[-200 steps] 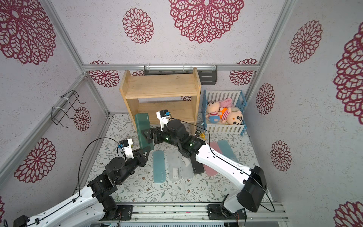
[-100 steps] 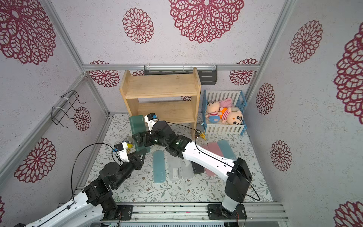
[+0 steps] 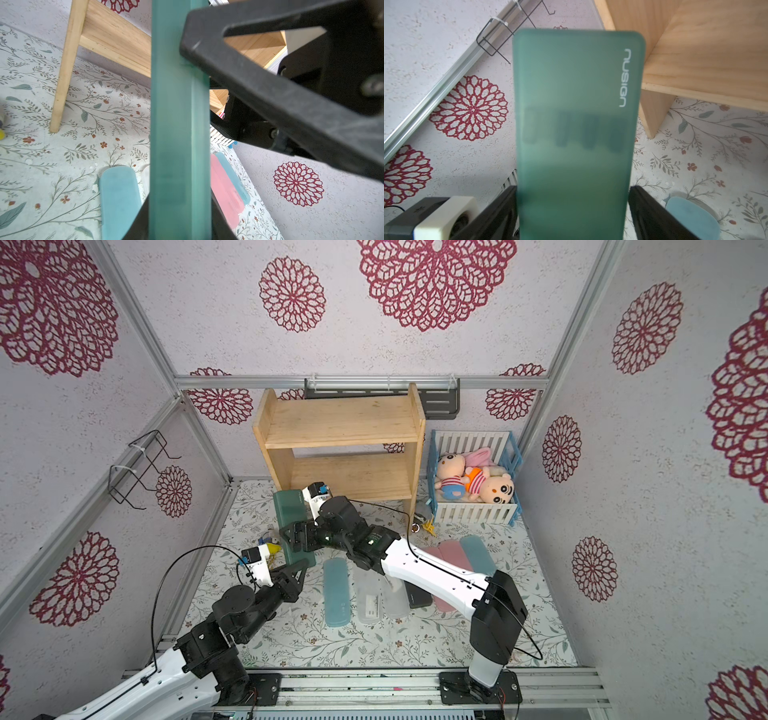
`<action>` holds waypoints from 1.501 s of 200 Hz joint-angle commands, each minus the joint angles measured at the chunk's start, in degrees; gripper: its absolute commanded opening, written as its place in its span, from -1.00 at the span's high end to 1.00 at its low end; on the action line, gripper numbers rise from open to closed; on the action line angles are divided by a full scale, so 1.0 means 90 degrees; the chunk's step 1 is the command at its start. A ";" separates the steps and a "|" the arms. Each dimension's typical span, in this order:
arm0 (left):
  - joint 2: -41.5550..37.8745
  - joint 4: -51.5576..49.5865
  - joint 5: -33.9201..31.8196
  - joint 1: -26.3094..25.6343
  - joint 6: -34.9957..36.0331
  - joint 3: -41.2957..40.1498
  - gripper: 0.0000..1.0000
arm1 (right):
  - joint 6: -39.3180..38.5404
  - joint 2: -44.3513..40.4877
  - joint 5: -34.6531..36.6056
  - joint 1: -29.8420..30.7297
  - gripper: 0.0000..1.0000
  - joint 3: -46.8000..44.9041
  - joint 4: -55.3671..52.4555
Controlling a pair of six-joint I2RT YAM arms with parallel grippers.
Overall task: Remove the pencil cases from the shelf
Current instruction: Pick up the pencil case from the shelf.
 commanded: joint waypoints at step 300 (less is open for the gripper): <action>0.0025 -0.0092 -0.0178 -0.0078 -0.0128 0.0065 1.00 | -0.0146 0.0310 0.0032 0.0041 -0.79 0.0414 -0.0116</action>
